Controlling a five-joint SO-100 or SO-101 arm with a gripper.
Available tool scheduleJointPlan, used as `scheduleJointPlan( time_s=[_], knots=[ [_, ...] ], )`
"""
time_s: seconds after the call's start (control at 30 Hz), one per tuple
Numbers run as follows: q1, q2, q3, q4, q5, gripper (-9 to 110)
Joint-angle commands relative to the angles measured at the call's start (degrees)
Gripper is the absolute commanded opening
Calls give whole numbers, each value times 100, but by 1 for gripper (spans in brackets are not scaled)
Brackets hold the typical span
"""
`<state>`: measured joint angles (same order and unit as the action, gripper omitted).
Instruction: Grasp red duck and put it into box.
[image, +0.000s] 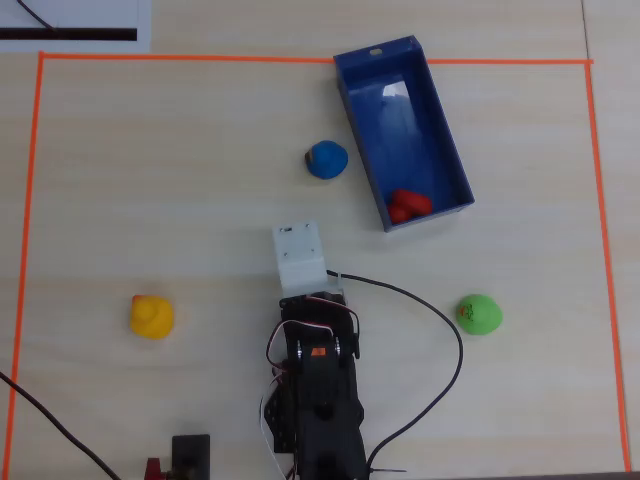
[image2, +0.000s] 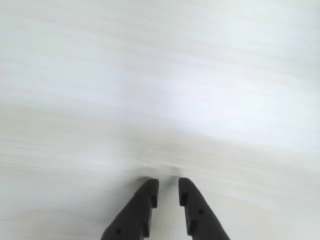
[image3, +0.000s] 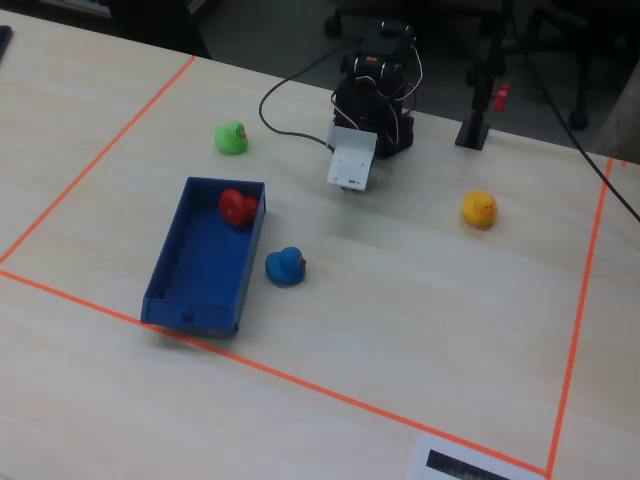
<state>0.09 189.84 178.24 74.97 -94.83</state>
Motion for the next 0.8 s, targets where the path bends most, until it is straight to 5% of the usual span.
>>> scheduleJointPlan(
  time_s=[0.0, 0.77],
  knots=[
    [79, -9, -9, 185, 79, 1],
    [79, -9, 0, 185, 105, 6]
  ],
)
